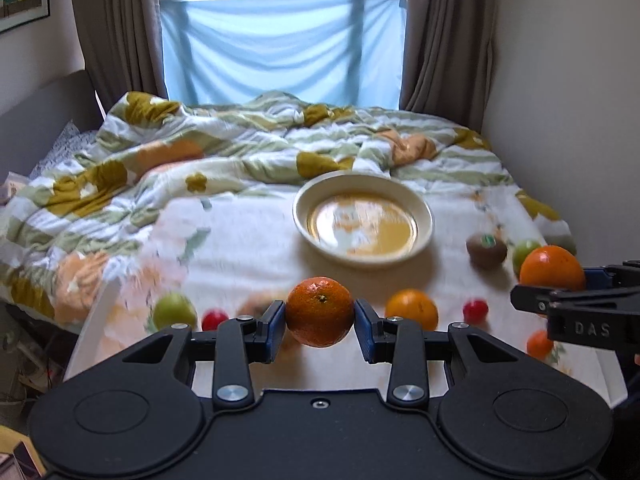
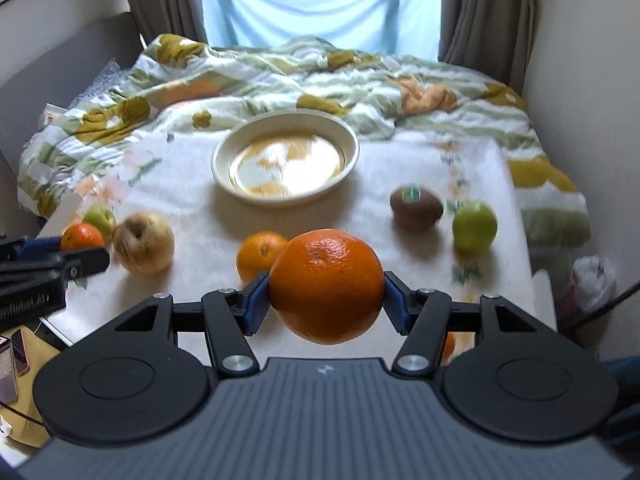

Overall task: Organize fruits
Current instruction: 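Lower the tangerine into the white bowl and open the left tool while the right tool carries the orange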

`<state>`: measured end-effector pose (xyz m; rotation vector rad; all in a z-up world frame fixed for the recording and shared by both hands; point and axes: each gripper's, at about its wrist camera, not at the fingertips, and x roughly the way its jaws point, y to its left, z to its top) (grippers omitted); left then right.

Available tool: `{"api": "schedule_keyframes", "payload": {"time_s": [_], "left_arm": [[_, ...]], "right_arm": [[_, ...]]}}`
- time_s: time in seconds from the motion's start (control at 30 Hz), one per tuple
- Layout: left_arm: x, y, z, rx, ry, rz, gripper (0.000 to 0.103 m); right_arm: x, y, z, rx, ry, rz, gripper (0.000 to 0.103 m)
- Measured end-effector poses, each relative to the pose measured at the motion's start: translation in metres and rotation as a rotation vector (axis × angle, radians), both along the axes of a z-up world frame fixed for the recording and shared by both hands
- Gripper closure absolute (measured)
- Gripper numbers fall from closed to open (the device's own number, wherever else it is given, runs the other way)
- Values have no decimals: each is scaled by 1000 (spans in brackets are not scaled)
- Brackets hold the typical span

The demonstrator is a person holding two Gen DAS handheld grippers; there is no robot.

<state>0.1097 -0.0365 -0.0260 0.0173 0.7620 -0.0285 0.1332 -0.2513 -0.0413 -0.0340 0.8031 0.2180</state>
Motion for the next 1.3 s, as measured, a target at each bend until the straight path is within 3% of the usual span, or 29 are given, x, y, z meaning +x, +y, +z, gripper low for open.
{"api": "schedule_keyframes", "payload": {"time_s": [0.3, 0.47, 0.9, 1.3], "left_arm": [[78, 4, 36, 3, -48, -82, 62], [135, 4, 34, -11, -22, -130, 62], [277, -14, -41, 24, 129, -260, 62], [318, -38, -97, 43, 225, -372, 62]], "right_arm": [[48, -1, 39, 39, -56, 14, 29], [90, 4, 47, 45, -64, -2, 29], [198, 12, 16, 39, -26, -69, 29], [242, -2, -17, 30, 34, -142, 29]]}}
